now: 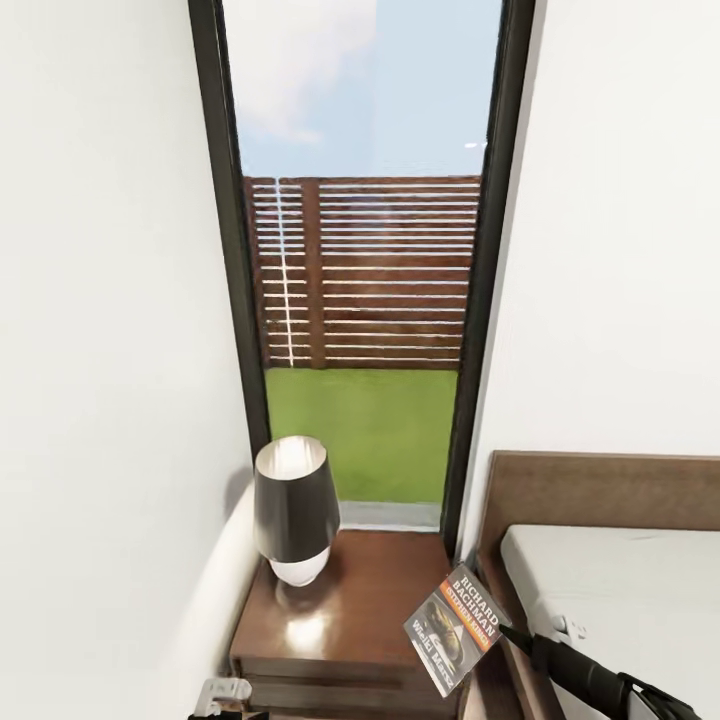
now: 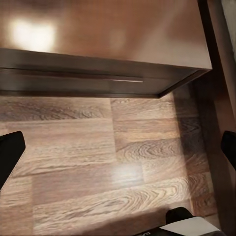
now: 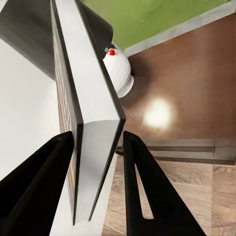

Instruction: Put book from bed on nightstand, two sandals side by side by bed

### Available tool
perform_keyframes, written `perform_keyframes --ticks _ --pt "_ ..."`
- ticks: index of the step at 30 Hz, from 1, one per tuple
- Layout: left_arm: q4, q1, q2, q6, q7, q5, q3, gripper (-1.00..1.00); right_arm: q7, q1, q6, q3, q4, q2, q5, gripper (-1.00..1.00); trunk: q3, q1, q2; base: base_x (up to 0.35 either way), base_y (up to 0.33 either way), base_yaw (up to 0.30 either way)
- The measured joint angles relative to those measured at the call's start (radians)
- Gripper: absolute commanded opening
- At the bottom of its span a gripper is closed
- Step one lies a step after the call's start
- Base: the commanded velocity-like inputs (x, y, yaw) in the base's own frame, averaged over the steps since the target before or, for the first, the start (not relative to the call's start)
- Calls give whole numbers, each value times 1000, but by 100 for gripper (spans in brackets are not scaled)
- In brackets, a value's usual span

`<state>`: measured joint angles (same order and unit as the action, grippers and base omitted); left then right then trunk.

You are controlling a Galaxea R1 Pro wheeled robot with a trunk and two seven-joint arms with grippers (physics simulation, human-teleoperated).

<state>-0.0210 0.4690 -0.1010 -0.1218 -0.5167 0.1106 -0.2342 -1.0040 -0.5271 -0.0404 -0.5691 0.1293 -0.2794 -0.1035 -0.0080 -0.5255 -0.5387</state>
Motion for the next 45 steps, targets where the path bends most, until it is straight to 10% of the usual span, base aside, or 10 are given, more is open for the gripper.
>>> perform_keyframes --ticks 11,18,21,30,45 --pt "0 0 4 -2 -11 2 1 100 0 0 0 1 0 0 0 -100 0 0 0 322 0 0" --pt "-32 3 112 5 -333 0 -2 100 0 0 0 2 0 0 0 -100 0 0 0 322 0 0" --pt "-102 4 125 49 -366 -4 -5 100 1 0 0 0 0 0 0 -100 0 0 0 242 0 0" --pt "-140 3 100 74 -508 -4 -116 100 1 0 0 -2 0 0 0 -100 0 -1 0 34 0 0" --pt "-146 3 89 84 -534 -44 -137 100 -3 0 -1 -2 0 0 1 -100 0 0 0 115 0 0"
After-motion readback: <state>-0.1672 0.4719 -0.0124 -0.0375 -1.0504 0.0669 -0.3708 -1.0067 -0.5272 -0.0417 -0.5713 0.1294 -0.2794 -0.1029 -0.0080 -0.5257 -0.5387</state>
